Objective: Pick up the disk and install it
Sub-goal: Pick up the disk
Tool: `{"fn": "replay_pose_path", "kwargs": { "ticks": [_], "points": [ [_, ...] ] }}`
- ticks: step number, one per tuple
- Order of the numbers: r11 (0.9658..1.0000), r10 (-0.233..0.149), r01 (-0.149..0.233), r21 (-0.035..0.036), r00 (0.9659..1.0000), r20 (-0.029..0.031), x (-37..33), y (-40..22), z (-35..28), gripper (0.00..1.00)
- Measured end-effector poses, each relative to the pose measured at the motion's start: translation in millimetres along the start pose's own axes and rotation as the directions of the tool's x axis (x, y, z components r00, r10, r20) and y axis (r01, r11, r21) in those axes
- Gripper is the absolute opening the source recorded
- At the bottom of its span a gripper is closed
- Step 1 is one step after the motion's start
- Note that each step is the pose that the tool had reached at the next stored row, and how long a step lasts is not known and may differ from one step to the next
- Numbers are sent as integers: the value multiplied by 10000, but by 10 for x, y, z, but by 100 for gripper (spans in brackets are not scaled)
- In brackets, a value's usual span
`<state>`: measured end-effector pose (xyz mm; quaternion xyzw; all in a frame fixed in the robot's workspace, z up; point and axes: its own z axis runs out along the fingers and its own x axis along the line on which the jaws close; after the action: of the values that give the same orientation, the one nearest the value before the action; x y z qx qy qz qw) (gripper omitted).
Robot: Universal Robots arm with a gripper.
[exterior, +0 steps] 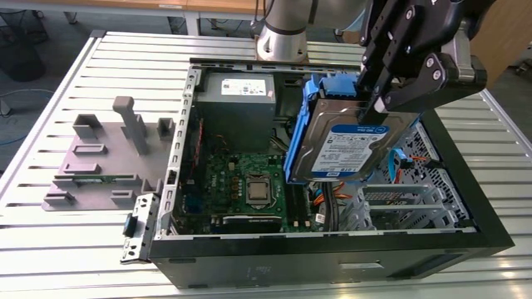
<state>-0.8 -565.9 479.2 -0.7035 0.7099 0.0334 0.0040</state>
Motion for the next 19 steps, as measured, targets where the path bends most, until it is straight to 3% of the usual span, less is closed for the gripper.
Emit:
{"fn": "replay_pose_path", "kwargs": {
  "ticks": [12,19],
  "points": [
    [10000,7,-7,0,10000,0,99,-10,8,35],
    [10000,22,-22,1,10000,-4,105,-49,13,35]
  ]
}}
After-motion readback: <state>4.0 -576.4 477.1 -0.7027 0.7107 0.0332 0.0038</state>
